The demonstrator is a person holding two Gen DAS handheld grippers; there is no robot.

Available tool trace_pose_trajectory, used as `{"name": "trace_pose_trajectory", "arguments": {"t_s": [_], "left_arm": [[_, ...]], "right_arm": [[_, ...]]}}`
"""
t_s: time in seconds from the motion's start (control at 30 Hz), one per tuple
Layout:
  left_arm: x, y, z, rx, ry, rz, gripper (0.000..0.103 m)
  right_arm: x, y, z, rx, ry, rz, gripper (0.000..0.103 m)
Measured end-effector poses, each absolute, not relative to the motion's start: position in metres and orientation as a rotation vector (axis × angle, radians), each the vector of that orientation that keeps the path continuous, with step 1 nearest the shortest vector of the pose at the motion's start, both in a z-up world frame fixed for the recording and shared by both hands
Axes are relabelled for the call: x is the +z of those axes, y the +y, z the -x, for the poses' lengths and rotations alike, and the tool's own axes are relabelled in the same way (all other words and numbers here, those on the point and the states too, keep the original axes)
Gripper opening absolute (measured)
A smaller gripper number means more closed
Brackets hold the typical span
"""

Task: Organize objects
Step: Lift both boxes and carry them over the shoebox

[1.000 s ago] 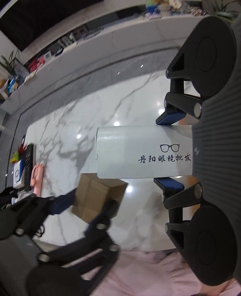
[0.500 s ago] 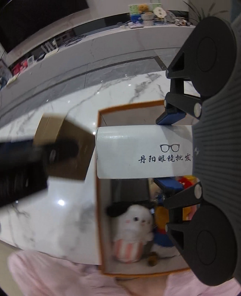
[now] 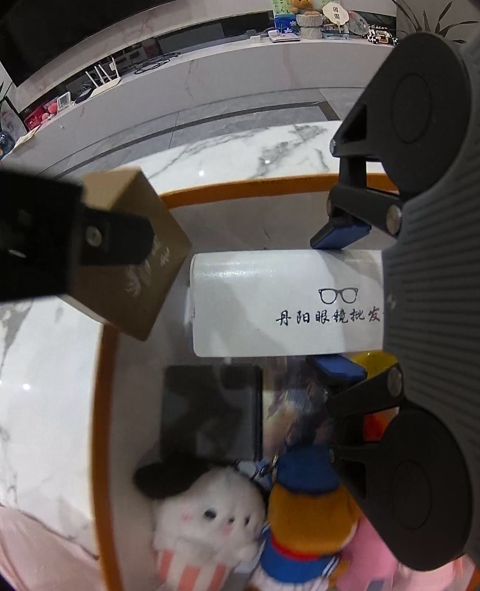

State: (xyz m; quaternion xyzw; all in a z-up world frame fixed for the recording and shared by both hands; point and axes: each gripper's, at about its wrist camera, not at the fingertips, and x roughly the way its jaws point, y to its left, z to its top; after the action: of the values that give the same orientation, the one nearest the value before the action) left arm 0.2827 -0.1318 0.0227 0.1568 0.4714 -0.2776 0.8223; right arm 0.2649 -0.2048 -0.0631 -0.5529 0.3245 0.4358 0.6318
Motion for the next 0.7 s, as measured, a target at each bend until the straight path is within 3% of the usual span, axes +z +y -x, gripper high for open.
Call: {"name": "trace_pose_trajectory", "arguments": {"t_s": [0.7], "left_arm": [[-0.015, -0.15, -0.288, -0.588, 1.041, -0.366, 0.051]], "right_arm": [[-0.115, -0.203, -0.285, 1.028, 0.706, 1.332, 0.062]]}}
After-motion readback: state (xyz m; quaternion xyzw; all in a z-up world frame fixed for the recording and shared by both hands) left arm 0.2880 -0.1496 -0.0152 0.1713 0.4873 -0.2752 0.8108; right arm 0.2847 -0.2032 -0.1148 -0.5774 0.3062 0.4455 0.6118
